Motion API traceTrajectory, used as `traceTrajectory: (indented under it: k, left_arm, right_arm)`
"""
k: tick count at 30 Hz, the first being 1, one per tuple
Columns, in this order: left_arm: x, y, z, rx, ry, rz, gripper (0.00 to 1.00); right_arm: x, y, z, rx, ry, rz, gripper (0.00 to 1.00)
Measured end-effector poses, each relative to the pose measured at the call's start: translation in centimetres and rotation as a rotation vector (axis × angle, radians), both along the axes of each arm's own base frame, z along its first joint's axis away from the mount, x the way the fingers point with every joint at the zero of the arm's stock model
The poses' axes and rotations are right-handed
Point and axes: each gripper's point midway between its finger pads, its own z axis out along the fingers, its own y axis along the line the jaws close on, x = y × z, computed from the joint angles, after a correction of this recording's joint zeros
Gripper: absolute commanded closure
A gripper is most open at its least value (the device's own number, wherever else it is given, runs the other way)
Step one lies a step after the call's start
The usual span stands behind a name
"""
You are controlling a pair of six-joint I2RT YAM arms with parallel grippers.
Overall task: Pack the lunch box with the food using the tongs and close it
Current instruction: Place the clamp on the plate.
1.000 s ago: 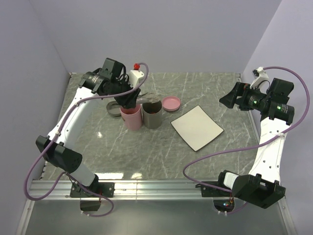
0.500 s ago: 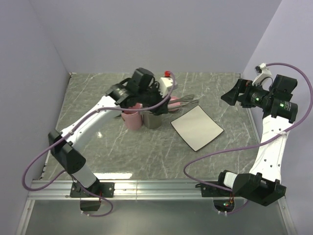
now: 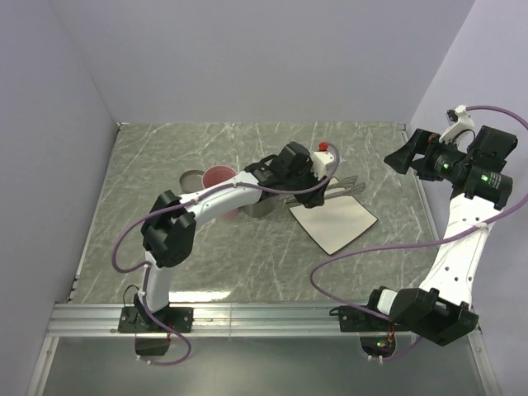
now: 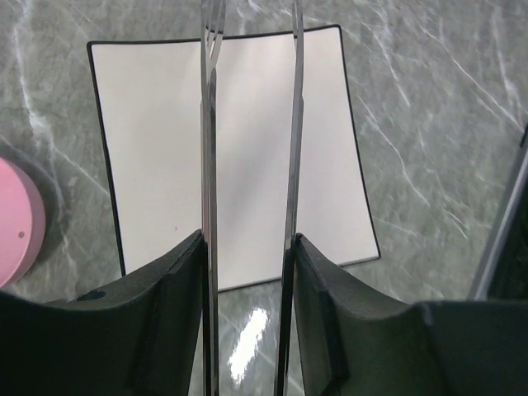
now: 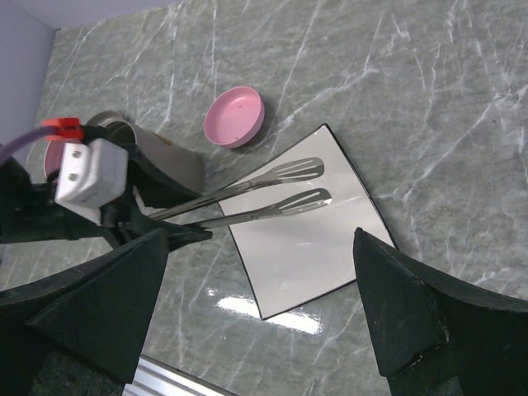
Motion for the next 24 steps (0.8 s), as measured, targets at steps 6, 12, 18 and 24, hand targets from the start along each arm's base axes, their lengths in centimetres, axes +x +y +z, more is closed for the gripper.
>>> traceTrajectory:
  k: [6,12,18,24]
  left_arm:
    - [0.3,-1.9,-2.4,-0.001,-0.009,0.003,0.50]
    - [0.2,-2.7,-5.6,0.034,0.009,0.003,0.49]
    - [0.5,-3.1,-8.2,0.055,0.042,0.019,0.46]
    - [0.3,-3.2,-10.2,0.080,0.067,0.016,0.44]
  right_arm:
    - [0.1,-0.2,0.0,0.012,0.001,-0.001,0.00]
    - [0.0,0.0,0.1,0.018,-0.003,0.009,0.00]
    - [0.0,0.1,0.1,0.026,-0.006,0.018,0.00]
    - [0.0,0.2,0.1,0.027,-0.006,0.020,0.00]
